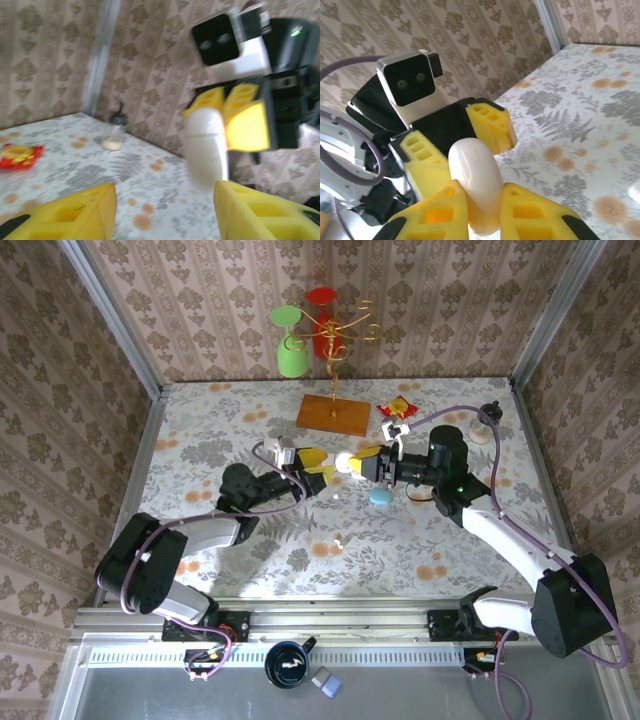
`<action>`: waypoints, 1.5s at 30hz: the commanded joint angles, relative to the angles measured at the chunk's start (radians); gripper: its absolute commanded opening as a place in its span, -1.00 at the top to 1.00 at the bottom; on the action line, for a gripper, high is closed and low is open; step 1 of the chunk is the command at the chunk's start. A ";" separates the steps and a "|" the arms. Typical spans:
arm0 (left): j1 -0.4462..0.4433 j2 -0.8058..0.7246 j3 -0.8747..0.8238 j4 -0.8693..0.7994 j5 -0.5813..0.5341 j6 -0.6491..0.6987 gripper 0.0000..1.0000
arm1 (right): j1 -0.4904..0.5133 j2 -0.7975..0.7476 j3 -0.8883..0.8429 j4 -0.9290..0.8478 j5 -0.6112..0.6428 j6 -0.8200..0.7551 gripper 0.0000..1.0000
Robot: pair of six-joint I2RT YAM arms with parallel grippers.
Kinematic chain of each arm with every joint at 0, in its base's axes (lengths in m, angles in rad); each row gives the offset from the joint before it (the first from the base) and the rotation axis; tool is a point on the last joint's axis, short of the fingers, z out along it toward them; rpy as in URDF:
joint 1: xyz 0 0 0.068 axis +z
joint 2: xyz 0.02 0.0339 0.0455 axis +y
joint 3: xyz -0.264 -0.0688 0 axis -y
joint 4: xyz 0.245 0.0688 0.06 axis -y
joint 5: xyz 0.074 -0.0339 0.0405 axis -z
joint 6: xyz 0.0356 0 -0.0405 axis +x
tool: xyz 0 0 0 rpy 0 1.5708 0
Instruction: Insert wireless bluetooth earbuds into charging case
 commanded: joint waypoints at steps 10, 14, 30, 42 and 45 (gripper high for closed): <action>-0.032 -0.132 0.048 -0.610 -0.123 0.585 -0.08 | 0.059 0.006 0.144 -0.386 0.255 -0.347 0.83; -0.089 -0.184 0.067 -0.768 -0.191 0.740 -0.05 | 0.081 0.010 0.149 -0.392 0.270 -0.372 0.83; -0.127 -0.292 0.028 -0.718 -0.032 0.629 -0.01 | 0.131 0.010 0.132 -0.334 0.183 -0.403 0.82; -0.098 -0.206 0.011 -0.434 0.007 0.387 0.15 | 0.144 0.000 0.122 -0.294 0.113 -0.385 0.81; -0.083 -0.180 0.008 -0.372 0.019 0.341 0.17 | 0.145 -0.004 0.119 -0.299 0.111 -0.387 0.81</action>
